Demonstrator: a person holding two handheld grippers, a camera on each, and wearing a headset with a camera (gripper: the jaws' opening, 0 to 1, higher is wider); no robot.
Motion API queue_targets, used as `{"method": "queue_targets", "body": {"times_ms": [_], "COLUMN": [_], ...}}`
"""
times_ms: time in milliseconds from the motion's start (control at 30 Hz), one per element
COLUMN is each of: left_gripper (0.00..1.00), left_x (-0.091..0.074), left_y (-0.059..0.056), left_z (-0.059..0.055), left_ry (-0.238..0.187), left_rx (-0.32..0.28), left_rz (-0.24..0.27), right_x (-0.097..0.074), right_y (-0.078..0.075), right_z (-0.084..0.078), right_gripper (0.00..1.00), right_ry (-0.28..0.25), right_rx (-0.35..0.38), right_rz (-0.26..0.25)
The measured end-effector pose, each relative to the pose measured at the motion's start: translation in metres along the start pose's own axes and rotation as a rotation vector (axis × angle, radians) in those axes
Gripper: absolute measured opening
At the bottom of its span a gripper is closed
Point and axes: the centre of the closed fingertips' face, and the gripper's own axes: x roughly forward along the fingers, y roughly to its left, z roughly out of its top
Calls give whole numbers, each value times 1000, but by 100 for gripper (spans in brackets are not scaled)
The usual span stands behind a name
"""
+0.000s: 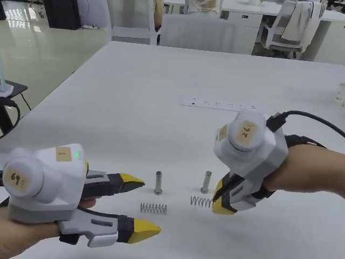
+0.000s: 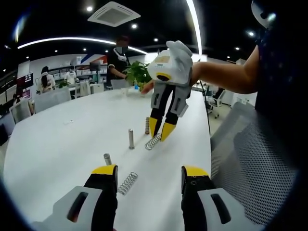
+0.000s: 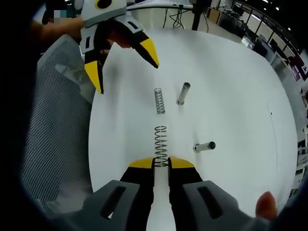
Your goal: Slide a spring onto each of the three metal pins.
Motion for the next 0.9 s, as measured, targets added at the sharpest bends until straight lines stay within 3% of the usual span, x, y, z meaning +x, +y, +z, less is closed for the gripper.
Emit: {"method": "queue_targets", "body": {"times_ms": [900], "left_gripper": [33], "left_x": [25], "left_y": [-18], "left_z": [15], "left_ry": [51], "left_rx": [118], "left_rz": [-116], "right_x": [-17], "right_y": [20], "right_z": [24], "right_gripper": [8], "right_ry": [-28], "right_rx": [-84], "right_rz": [23]}}
